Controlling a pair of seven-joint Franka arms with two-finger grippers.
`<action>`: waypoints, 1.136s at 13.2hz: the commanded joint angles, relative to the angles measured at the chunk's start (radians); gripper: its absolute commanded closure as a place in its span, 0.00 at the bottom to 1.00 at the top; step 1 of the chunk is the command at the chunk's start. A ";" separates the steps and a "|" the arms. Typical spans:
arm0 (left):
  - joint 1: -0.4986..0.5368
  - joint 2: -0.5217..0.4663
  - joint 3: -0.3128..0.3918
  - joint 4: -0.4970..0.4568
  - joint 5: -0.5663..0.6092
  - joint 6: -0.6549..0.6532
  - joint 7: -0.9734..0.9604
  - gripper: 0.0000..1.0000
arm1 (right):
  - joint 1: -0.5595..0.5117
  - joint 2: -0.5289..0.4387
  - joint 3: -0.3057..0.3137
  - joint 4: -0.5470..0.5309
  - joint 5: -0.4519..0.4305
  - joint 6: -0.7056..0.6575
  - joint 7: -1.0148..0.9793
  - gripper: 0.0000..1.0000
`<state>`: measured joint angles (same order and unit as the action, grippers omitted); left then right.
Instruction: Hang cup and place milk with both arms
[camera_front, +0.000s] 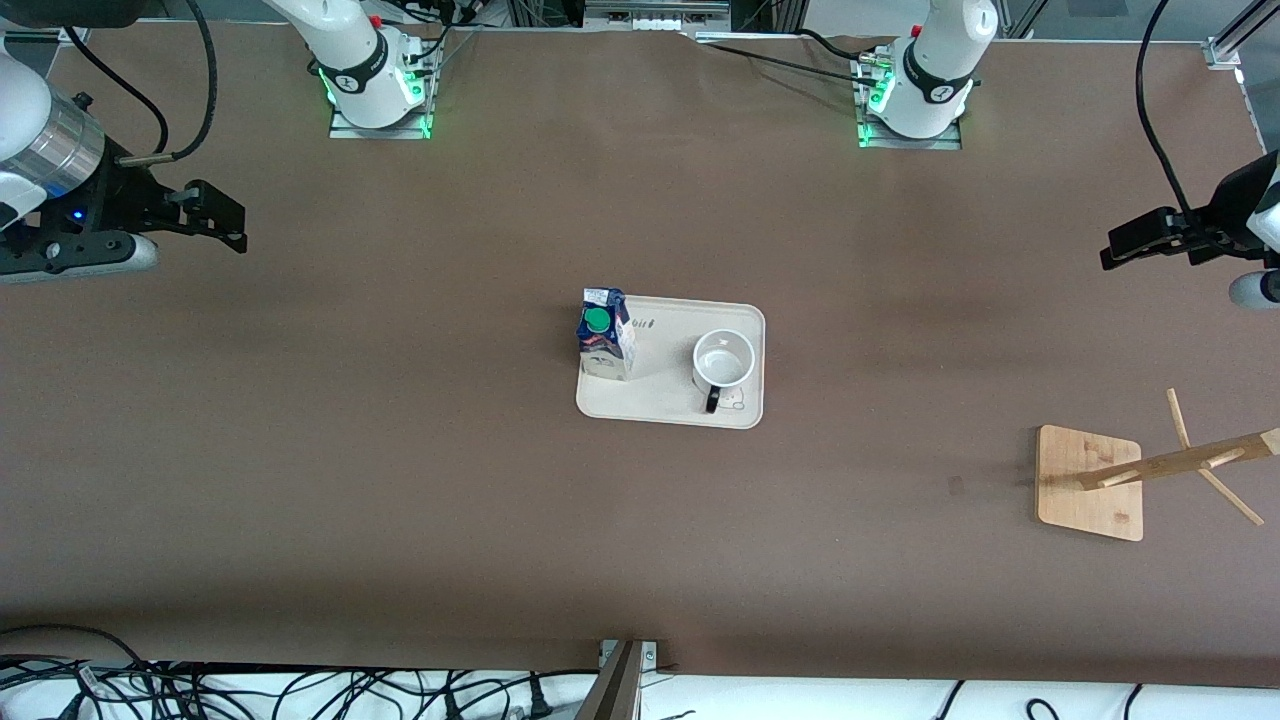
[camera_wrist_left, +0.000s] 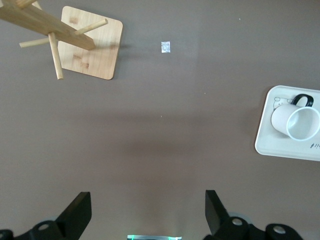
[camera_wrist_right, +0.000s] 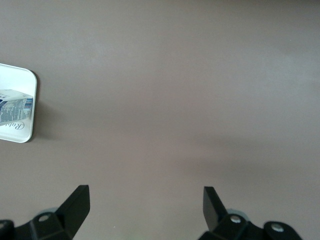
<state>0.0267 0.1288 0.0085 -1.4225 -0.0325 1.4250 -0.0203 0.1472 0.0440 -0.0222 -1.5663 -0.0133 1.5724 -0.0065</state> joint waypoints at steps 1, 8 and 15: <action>-0.002 -0.012 0.010 -0.012 -0.017 -0.004 0.043 0.00 | -0.001 -0.003 0.004 0.002 -0.002 0.001 0.008 0.00; 0.006 -0.012 0.016 -0.012 -0.009 -0.006 0.042 0.00 | 0.002 0.004 0.005 0.011 -0.005 0.006 0.005 0.00; -0.010 -0.014 -0.025 -0.010 -0.009 -0.003 0.040 0.00 | 0.049 0.059 0.010 0.031 0.047 0.092 -0.013 0.00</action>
<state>0.0187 0.1288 0.0000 -1.4240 -0.0330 1.4250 0.0077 0.1914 0.0699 -0.0117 -1.5560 0.0140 1.6635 -0.0067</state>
